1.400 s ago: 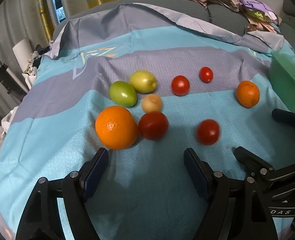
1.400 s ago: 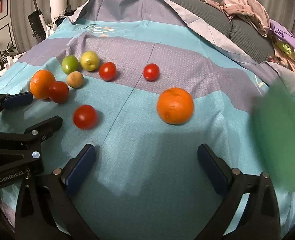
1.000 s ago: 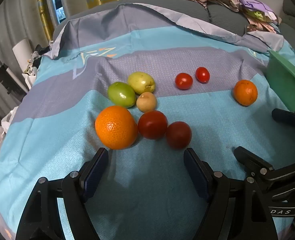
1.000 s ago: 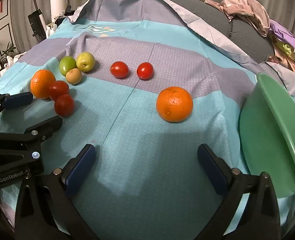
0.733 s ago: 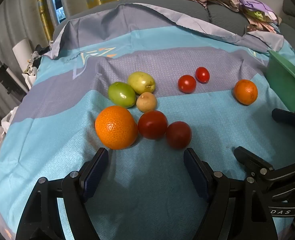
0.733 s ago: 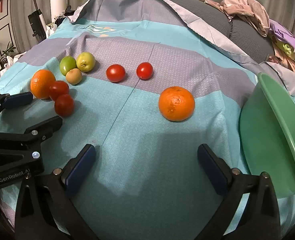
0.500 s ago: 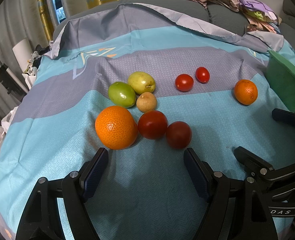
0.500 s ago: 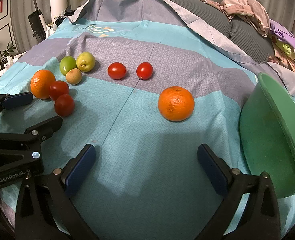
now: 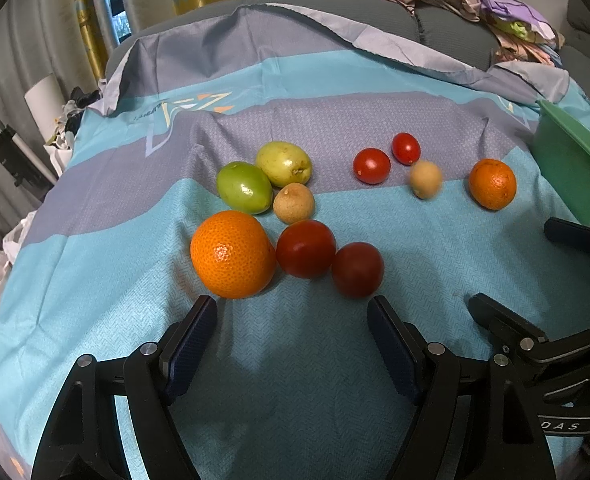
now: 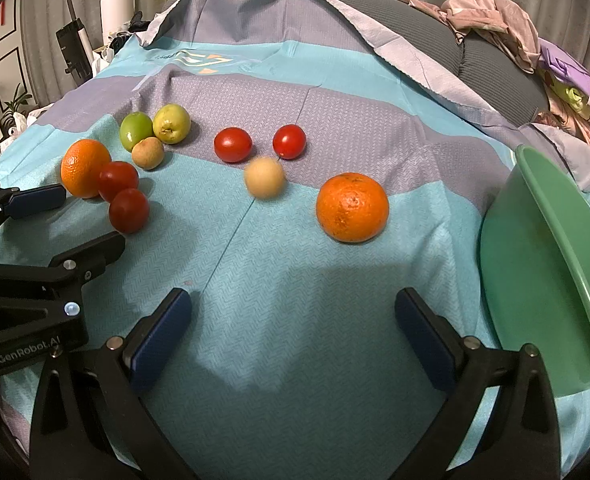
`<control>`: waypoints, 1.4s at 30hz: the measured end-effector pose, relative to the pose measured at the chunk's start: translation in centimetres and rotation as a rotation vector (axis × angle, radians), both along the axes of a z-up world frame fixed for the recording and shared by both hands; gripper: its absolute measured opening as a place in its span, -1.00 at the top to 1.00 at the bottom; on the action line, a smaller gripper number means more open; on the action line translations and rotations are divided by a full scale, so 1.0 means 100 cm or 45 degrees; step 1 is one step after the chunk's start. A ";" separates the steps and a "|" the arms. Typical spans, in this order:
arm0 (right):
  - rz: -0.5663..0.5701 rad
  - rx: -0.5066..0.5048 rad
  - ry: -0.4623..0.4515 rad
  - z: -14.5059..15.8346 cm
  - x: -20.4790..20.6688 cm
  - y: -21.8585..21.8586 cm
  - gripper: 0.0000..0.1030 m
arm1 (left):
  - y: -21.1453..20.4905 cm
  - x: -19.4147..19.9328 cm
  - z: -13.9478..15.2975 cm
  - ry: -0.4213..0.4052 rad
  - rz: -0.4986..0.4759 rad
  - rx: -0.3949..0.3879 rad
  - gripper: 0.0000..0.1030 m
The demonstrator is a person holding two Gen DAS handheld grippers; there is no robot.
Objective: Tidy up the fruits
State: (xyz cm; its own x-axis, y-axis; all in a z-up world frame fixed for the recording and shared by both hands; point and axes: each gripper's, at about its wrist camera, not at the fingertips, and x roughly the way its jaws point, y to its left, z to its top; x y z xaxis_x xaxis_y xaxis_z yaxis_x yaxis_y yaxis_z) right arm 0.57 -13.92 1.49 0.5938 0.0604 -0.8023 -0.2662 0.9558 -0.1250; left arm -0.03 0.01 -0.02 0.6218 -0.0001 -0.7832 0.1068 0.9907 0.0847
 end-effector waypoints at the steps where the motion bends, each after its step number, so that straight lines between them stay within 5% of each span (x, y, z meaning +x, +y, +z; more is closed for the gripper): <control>1: 0.000 0.000 0.001 0.000 0.000 0.000 -0.98 | 0.000 0.000 0.000 0.003 0.001 0.000 -0.51; 9: 0.014 0.018 0.043 0.004 0.004 -0.003 -0.99 | 0.003 -0.002 0.008 0.026 -0.004 -0.013 -0.49; 20: 0.152 0.288 0.065 0.038 -0.007 0.001 -0.99 | 0.029 -0.011 0.044 -0.047 0.020 -0.220 -0.49; 29: -0.033 0.281 0.106 0.064 0.012 -0.005 -0.77 | 0.048 -0.007 0.051 -0.038 0.080 -0.310 -0.49; 34: -0.020 0.413 0.127 0.077 0.023 -0.010 -0.73 | 0.051 -0.006 0.051 -0.019 0.074 -0.369 -0.49; 37: -0.049 0.443 0.125 0.081 0.031 -0.015 -0.64 | 0.053 -0.005 0.050 0.007 0.063 -0.410 -0.49; 39: -0.040 0.487 0.142 0.083 0.035 -0.017 -0.30 | 0.057 -0.003 0.051 0.031 0.079 -0.461 -0.48; 42: -0.027 0.532 0.182 0.081 0.043 -0.017 -0.06 | 0.062 0.001 0.053 0.054 0.109 -0.509 -0.27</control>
